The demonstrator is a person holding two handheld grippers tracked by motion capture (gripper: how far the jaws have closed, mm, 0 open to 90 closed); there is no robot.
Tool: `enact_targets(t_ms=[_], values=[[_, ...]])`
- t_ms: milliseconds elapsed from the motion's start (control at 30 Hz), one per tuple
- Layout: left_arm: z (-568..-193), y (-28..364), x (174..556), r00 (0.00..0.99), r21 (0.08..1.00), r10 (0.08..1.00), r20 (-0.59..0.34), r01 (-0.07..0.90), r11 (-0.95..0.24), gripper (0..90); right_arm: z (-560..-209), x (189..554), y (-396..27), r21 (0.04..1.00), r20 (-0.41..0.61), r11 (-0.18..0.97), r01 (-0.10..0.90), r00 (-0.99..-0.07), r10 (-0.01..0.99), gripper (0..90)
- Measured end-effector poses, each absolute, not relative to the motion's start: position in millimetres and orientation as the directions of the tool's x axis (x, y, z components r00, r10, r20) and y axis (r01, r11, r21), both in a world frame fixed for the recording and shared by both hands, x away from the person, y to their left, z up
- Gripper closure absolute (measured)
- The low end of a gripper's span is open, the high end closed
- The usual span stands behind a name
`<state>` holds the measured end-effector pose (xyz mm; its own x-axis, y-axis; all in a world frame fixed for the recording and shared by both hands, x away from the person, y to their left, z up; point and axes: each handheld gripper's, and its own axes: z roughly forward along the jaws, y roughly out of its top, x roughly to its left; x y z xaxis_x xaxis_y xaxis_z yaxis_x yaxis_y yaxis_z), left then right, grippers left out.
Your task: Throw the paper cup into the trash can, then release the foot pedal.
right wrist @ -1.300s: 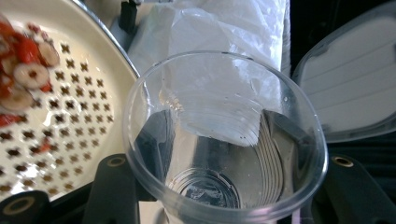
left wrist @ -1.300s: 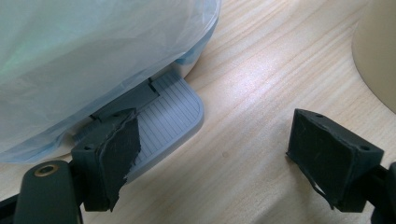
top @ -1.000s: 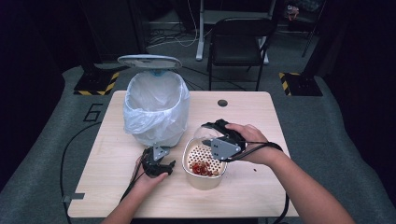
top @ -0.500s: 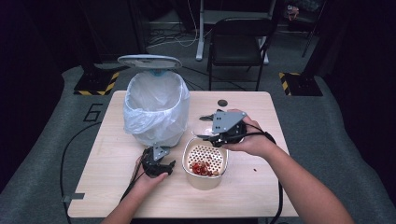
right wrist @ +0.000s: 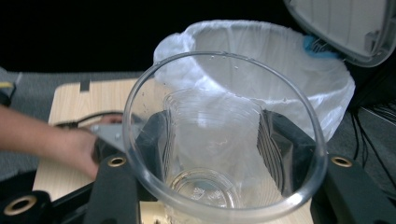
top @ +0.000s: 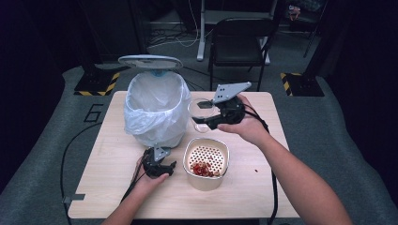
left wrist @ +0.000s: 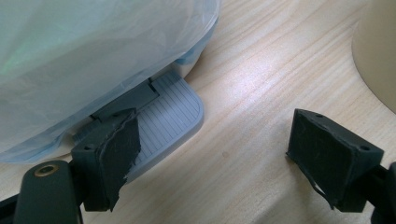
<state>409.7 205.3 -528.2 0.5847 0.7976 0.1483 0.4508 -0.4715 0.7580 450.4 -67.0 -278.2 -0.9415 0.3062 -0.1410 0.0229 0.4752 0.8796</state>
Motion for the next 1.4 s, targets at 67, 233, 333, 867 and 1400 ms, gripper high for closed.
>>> enact_targets(t_ms=[67,233,333,867,1400], values=[[-529,205,410,0.581,0.763,0.801,0.142,0.451,-0.463,16.6,-275,455,-65,0.891,-0.117,0.453,0.041,-0.942,0.314,45.4],[-528,206,410,0.583,0.760,0.797,0.157,0.444,-0.475,16.6,-264,463,-55,0.903,-0.100,0.427,0.053,-0.939,0.328,45.4],[-528,206,410,0.587,0.758,0.794,0.162,0.441,-0.481,16.6,-258,468,-50,0.910,-0.067,0.407,0.080,-0.939,0.337,45.5],[-527,206,410,0.592,0.752,0.790,0.156,0.448,-0.484,16.6,-243,490,-29,0.925,-0.029,0.362,0.113,-0.931,0.364,45.7],[-527,206,410,0.592,0.752,0.791,0.156,0.448,-0.483,16.6,-245,510,14,0.916,0.010,0.375,0.144,-0.942,0.336,45.5]])
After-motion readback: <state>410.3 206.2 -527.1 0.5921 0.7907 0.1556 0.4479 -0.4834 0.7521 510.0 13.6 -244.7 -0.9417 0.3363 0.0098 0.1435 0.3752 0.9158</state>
